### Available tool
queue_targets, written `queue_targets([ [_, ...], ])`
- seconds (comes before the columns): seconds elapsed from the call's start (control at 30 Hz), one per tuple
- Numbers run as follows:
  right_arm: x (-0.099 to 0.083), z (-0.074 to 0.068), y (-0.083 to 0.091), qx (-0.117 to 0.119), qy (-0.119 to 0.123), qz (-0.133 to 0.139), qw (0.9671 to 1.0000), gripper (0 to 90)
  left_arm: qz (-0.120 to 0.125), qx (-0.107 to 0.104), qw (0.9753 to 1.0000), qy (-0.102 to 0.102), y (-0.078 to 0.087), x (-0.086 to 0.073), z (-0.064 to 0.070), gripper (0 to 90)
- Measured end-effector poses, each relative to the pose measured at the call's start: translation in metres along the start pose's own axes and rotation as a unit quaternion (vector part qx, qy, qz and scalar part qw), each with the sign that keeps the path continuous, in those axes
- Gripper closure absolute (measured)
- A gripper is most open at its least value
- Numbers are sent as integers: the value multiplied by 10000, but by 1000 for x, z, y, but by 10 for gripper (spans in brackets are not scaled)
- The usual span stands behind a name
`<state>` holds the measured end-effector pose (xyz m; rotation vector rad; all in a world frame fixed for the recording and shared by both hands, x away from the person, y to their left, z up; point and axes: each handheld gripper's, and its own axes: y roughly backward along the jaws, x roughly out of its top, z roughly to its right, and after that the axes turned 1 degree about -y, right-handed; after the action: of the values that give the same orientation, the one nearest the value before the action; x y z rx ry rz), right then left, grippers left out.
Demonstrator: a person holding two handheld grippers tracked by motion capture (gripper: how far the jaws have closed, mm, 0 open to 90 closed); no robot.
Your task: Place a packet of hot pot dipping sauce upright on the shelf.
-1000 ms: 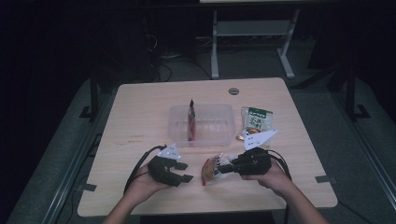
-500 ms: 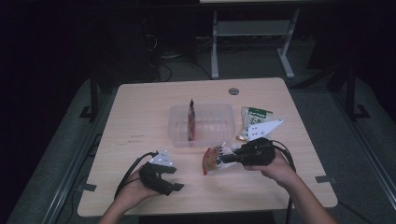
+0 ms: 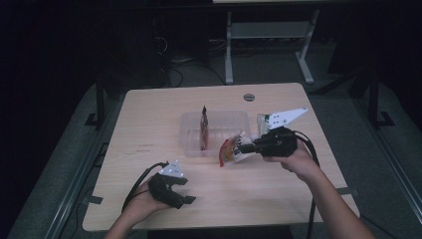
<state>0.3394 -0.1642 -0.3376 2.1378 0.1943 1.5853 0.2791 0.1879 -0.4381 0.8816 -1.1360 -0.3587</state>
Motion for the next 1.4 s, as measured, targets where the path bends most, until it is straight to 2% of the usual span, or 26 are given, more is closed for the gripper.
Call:
queue_targets([
  [0.17, 12, 13, 3, -138, 7, 22, 9999, 893, -23, -24, 10000, 13, 0, 0, 0, 270],
  [0.27, 18, 22, 4, -203, -19, 28, 9998, 893, -92, -18, 9999, -82, 1, 0, -1, 270],
  [0.43, 25, 38, 3, -343, -81, -2, 9994, 893, -56, -23, 10000, -38, 1, -1, -2, 270],
  [0.83, 25, 69, -1, -549, -300, -90, 9980, 893, -36, -41, 10000, 48, 0, -2, -1, 271],
  [1.0, 22, 73, -5, -602, -312, -165, 9976, 893, -80, -46, 10000, 15, 0, -2, -2, 271],
  [1.4, 18, 72, -20, -574, -224, -412, 9972, 893, -63, -75, 9999, 42, 0, -2, -2, 271],
])
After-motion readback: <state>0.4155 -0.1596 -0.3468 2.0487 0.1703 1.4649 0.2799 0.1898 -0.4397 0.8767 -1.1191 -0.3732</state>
